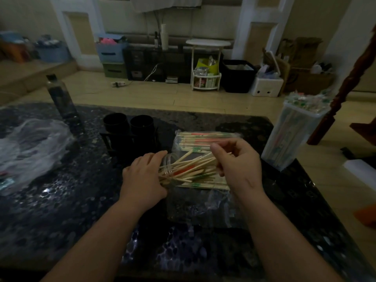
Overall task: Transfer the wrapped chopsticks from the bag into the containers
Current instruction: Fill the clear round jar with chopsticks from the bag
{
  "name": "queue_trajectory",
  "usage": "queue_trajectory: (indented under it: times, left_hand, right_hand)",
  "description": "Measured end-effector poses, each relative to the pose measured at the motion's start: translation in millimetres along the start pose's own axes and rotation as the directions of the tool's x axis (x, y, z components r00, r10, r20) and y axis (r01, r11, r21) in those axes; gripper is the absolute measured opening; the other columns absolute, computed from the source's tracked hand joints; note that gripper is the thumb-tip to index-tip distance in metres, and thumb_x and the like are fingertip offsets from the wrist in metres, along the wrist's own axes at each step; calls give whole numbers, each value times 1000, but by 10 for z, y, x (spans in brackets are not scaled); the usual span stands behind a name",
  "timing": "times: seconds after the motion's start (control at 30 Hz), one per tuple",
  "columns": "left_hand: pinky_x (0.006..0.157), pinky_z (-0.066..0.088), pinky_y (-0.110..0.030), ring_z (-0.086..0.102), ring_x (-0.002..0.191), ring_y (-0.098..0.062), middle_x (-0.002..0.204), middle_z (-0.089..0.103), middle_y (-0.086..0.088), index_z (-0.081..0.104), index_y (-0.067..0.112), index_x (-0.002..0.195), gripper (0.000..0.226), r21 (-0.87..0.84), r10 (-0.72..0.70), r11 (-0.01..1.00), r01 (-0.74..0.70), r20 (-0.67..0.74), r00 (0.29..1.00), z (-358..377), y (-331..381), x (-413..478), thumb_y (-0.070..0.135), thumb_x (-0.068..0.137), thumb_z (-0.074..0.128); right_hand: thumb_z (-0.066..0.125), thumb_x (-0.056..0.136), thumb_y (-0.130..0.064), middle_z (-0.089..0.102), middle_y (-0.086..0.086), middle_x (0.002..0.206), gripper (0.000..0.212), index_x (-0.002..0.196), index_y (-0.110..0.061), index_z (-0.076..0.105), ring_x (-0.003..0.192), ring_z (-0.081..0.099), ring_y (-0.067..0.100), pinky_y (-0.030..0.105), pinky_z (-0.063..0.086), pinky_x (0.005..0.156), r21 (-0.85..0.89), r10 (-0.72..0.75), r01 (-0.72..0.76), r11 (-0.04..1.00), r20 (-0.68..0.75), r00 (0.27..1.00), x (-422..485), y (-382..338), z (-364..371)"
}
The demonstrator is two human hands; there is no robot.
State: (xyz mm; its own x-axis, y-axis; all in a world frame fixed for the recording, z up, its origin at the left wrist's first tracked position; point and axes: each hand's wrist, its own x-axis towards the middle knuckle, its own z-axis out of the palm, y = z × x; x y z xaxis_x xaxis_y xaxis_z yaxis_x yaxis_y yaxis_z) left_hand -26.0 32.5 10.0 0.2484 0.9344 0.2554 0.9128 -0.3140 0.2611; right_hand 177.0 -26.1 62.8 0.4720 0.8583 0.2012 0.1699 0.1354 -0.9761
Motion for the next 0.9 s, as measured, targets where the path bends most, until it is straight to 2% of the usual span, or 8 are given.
queue_trajectory:
  times: [0.1,0.2,0.33,0.43,0.53,0.73,0.83,0.9]
  left_hand:
    - [93,40,-43,42,122,-19,133,44,9,27,42,143,99,5,0,1000,0,-6,1000,16,-2,1,48,60,81]
    - [94,39,-43,42,123,-19,133,44,10,26,42,143,100,-4,-15,1000,15,-6,1000,12,0,1,48,59,80]
    - [94,38,-42,42,123,-19,133,45,9,29,41,144,97,-25,4,1000,-4,-10,1000,-22,37,-11,48,61,79]
    - [94,38,-43,42,123,-19,134,45,9,29,41,144,96,-10,13,1000,-13,-7,1000,-40,29,-19,49,62,78]
    - [94,38,-43,41,124,-19,134,44,9,27,41,144,98,-35,1,999,-1,5,1000,-59,39,-26,48,61,78]
    - [94,39,-43,42,124,-21,135,45,7,28,40,144,97,-27,-34,999,35,4,999,-62,33,-25,45,61,78]
    - [93,42,-45,44,124,-23,135,46,5,29,39,144,100,-47,-119,992,118,-3,993,-64,19,-5,49,59,81]
    - [95,42,-47,44,124,-25,136,45,4,29,39,144,103,-70,-167,983,168,16,986,-69,8,12,53,58,83]
  right_hand:
    - [69,88,-38,67,-10,87,13,96,-28,69,80,62,2,18,50,66,-301,-101,116,947,65,993,-22,47,26]
    - [53,93,-46,61,-9,120,29,111,-29,68,113,51,13,38,44,97,-602,-256,254,757,84,963,-25,109,41]
    - [31,101,-44,29,-8,158,50,147,-27,40,145,22,10,41,20,119,-640,-56,234,732,285,957,-56,169,112]
    - [34,104,-38,18,-10,162,49,151,-26,35,147,16,7,36,18,121,-601,-9,229,766,346,938,-90,239,138]
    - [38,103,-39,12,-12,163,49,150,-28,36,146,13,5,22,14,113,-558,-103,233,796,254,962,-79,226,118]
    - [41,103,-38,30,-14,156,43,146,-35,41,143,23,-1,22,19,114,-359,-86,205,910,321,943,-50,279,59]
    - [38,104,-38,56,-13,135,34,130,-34,59,126,49,3,28,39,106,-216,-121,144,966,118,986,-34,326,47]
    - [39,99,-41,68,-8,103,33,100,-25,67,99,62,13,40,52,89,-279,-49,59,958,44,998,14,382,27]
